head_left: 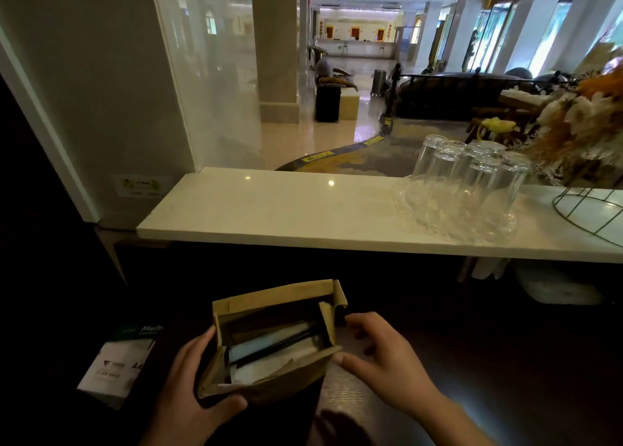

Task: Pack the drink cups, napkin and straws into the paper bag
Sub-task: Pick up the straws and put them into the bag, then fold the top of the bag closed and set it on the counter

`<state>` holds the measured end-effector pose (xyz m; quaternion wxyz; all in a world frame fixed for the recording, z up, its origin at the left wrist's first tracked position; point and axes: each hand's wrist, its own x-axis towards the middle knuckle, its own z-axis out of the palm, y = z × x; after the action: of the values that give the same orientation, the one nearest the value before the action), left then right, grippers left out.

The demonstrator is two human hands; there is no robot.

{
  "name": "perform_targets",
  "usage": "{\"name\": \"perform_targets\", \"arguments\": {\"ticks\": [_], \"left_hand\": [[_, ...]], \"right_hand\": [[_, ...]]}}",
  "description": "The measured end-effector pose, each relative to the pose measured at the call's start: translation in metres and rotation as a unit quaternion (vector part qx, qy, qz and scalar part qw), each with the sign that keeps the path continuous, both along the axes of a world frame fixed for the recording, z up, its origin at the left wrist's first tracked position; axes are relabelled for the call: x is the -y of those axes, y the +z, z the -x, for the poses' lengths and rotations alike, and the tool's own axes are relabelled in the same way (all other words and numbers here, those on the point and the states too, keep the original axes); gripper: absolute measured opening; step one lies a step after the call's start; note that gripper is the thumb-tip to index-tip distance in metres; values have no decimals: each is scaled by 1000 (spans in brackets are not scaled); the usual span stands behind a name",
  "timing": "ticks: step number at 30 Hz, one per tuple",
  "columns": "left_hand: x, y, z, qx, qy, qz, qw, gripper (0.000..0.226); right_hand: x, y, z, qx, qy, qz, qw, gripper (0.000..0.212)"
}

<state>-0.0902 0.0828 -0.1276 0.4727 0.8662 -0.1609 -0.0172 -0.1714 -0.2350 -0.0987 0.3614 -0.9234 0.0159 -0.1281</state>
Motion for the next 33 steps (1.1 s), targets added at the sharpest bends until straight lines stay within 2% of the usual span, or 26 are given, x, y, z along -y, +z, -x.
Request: {"name": "perform_targets", "arguments": {"ticks": [2,5,15,21,25,29,33], "left_hand": [[1,-2,5,-32,-2,-2,999,115],[3,-7,9,-52,14,-10,999,112],[14,-8,9,-16,71,12,997,88],[21,-7,6,28,133,-14,991,44],[26,-1,2,47,130,-11,990,20],[29,4,0,72,122,-15,990,21],[26,1,2,38,148,25,988,38]], "right_hand": [[-2,-6,-1,-17,6,21,1000,64],[-6,-12,-3,-23,8,34,999,67],[-8,-14,-6,-3,13,22,1000,56],[-13,-14,-13,14,7,-2,1000,45],[-13,-13,-19,22,-2,-23,999,35],[-17,-12,-29,29,-2,-6,1000,28],[-19,-19,-33,31,-6,-12,999,24]]}}
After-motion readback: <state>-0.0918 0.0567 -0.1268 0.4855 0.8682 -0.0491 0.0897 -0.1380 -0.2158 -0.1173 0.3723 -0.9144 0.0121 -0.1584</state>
